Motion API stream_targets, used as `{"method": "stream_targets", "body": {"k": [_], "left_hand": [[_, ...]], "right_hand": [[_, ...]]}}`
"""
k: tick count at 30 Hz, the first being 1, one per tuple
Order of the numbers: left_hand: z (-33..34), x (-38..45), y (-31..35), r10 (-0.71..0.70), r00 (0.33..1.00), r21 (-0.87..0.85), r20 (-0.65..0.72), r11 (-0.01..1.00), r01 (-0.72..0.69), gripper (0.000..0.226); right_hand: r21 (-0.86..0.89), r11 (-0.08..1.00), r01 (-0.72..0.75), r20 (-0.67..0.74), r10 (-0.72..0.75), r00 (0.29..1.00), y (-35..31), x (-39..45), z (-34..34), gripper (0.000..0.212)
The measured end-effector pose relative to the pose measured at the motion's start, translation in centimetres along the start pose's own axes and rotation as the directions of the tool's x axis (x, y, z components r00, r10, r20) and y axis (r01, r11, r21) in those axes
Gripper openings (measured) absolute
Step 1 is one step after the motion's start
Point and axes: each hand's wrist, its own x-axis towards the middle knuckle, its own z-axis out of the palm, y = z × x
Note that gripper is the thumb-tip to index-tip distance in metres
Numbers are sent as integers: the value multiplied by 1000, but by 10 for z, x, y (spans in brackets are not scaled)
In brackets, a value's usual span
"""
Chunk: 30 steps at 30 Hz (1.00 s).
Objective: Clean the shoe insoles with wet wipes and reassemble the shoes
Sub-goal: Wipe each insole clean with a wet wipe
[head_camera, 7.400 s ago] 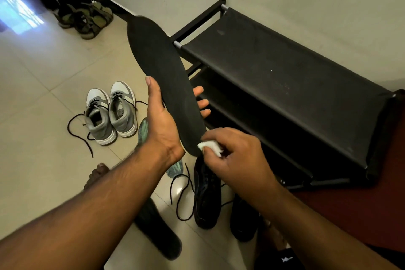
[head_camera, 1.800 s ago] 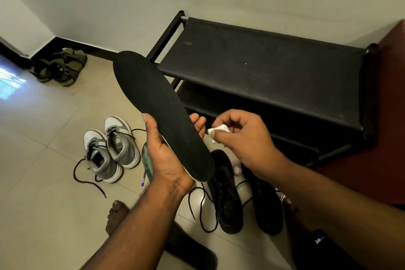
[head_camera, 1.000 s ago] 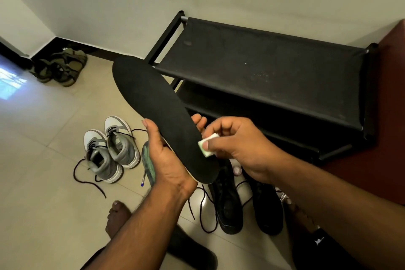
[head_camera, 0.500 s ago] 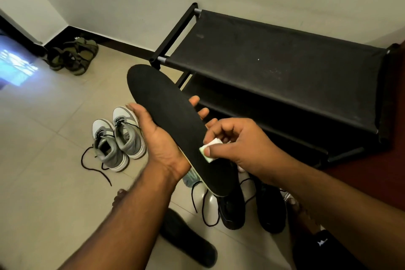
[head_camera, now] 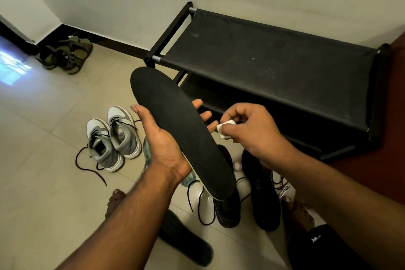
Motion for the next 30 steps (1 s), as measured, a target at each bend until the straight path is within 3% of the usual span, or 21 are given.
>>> {"method": "stream_targets", "body": {"k": [3,7,14,16,20,24,30], "left_hand": [[-1,-2,1,-12,999,33,39,999,11,103],[1,-1,-4,12,999,18,34,1000,-13,103],[-1,-1,-5,-2,996,37,91,999,-1,104],[-4,3,-2,37,994,13,98,999,-39,102],[-2,1,-5,-29,993,3,115,1000,29,106],[6,-6,-13,-108,990,39,92,994,105,115],[8,-7,-11,-73,987,33,142,997,69,99]], "right_hand": [[146,986,83,142,-104,984,-15,-13,5,12],[-10,969,247,246,-237,940,-8,-26,21,15],[-258,950,177,-8,-186,983,10,1,5,18],[-178,968,178,-51,-190,981,5,2,0,17],[66,947,316,119,-321,939,-11,-21,18,17],[-57,883,465,121,-456,882,2,-27,27,12],[-156,950,272,-51,-283,958,14,2,5,21]]}}
